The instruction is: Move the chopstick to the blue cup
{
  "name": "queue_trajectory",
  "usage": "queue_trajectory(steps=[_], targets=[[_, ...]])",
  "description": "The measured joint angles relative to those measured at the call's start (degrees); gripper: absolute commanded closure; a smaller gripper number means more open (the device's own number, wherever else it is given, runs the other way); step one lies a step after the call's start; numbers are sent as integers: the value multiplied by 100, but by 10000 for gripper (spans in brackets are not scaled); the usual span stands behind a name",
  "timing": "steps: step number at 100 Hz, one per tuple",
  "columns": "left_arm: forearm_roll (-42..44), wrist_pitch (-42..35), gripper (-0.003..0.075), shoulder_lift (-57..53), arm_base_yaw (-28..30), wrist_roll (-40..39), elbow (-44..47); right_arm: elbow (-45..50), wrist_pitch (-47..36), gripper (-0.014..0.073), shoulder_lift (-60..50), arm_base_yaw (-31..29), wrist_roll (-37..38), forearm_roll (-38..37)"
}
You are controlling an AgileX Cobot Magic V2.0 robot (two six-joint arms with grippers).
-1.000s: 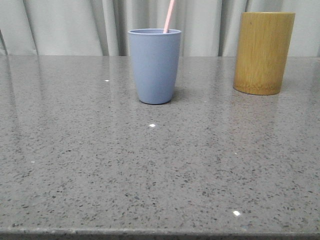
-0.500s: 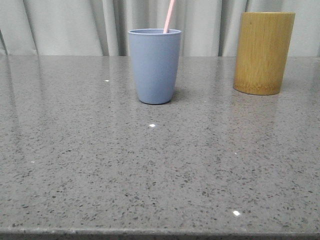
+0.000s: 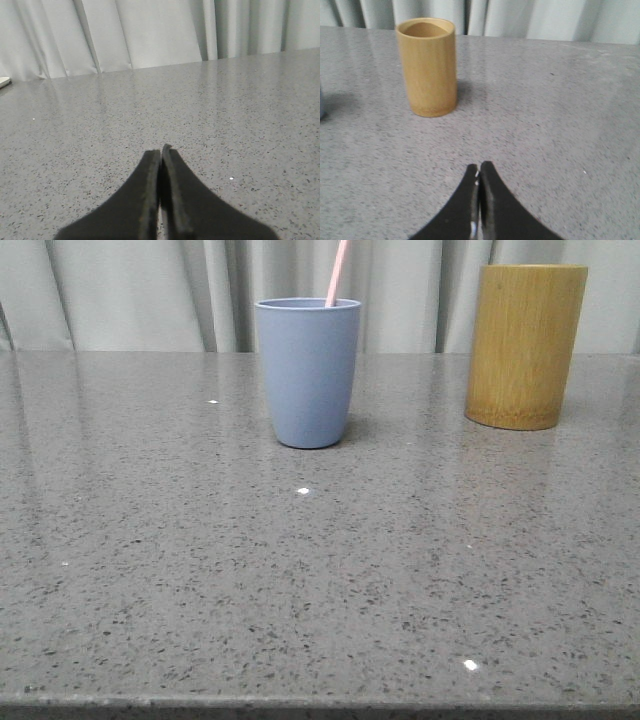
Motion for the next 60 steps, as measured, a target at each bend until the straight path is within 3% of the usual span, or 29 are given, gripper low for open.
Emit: queue_trajectory(steps=[21,60], targets=[[0,0,739,0,0,0,0,1016,-576,661,-969,-66,0,0],[0,-13,739,0,0,0,0,2220,-1844,661,-1008,-87,0,-3]])
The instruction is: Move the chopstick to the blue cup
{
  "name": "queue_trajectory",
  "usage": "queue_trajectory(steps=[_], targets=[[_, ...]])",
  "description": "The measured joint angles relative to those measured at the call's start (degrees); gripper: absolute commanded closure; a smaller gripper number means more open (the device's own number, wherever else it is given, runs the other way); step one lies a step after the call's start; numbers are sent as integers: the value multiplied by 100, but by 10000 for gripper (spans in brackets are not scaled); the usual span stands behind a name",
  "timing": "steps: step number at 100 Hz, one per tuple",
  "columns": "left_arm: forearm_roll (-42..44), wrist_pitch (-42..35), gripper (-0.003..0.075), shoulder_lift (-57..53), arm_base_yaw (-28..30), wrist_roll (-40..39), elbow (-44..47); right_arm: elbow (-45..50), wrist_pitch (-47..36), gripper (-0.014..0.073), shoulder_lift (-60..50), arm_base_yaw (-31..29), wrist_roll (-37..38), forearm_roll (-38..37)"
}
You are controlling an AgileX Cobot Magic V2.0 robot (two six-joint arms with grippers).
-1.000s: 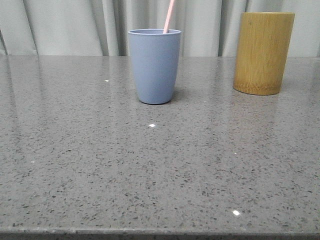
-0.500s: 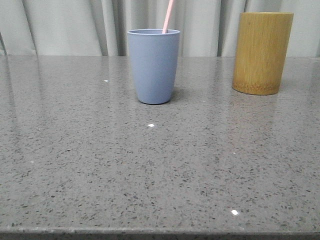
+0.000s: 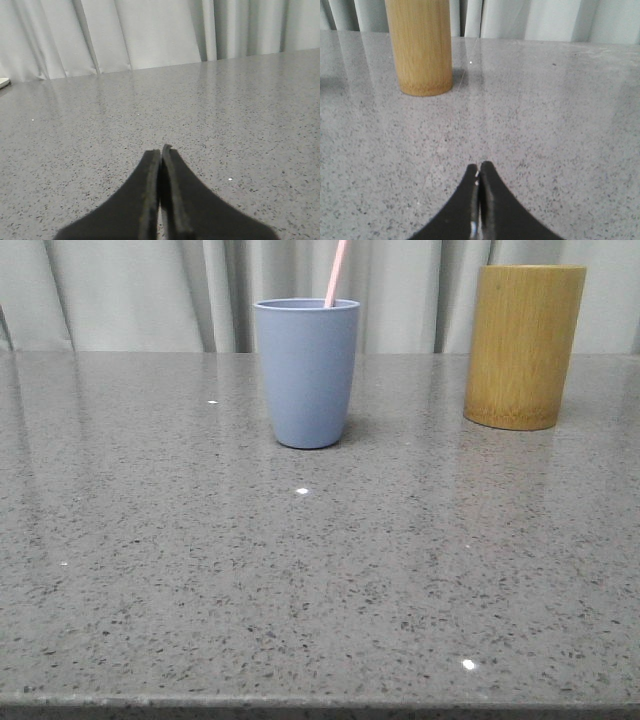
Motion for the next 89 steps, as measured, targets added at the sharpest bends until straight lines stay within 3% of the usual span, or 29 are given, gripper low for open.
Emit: queue_trajectory(steps=[34,89], targets=[[7,0,739,0,0,0,0,56,-562,661,0,0,0,-10],[7,0,739,0,0,0,0,56,-609,661,0,0,-11,-10]])
